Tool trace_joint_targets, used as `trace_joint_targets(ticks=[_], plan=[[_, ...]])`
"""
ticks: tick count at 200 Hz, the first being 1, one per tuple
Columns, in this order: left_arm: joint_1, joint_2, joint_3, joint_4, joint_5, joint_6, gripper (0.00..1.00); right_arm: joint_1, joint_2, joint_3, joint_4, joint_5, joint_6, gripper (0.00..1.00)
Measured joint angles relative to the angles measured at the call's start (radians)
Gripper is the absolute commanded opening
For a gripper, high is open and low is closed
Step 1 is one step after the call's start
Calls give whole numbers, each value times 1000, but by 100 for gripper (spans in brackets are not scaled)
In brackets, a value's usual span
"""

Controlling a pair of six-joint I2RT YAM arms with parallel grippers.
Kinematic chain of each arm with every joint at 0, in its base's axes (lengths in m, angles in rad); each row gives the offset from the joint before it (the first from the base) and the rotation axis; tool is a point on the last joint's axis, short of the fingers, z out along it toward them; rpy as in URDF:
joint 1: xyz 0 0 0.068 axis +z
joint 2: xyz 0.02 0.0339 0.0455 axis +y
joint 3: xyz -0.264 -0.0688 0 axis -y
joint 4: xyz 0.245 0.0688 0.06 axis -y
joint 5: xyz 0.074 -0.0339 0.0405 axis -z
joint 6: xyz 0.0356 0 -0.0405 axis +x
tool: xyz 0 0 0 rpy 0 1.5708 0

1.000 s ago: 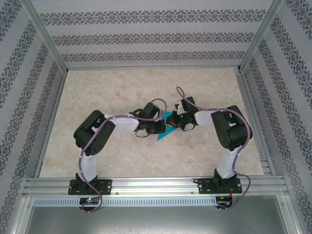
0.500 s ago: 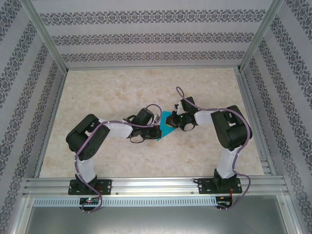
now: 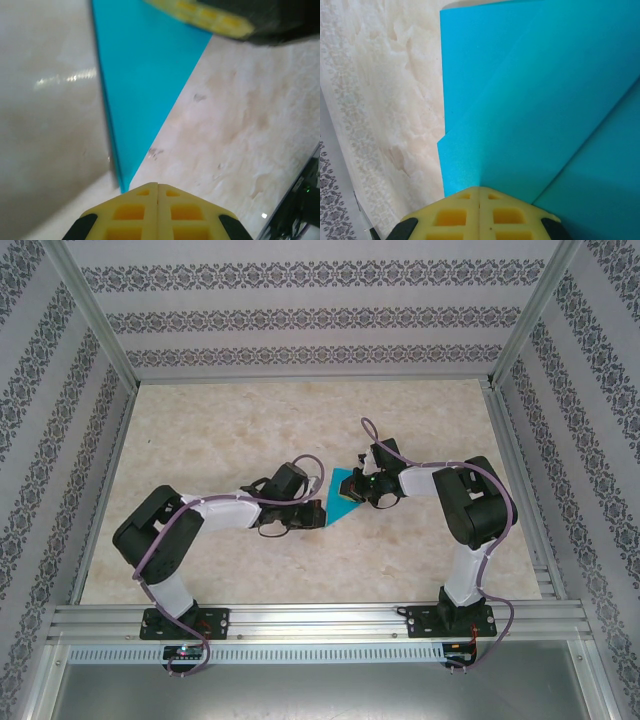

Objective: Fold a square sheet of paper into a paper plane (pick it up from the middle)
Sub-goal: Fourth fold the wing at the center of the table.

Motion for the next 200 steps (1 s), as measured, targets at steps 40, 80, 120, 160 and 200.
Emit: trace_joint_targets(ticks=[40, 80, 120, 160, 200], plan=[[0, 64, 58, 43, -40, -21, 0, 0, 1, 0, 4, -5, 0, 2], [0, 130, 60, 58, -50, -36, 0, 0, 0, 0, 8, -10, -1, 2], [0, 139, 60, 62, -47, -40, 0, 8, -10, 0, 8, 3, -23, 2], [0, 139, 53, 70, -47, -40, 0, 46, -110, -66, 18, 54, -27, 3], [0, 139, 52, 73, -47, -44, 0, 84, -162, -92, 37, 66, -26, 2]])
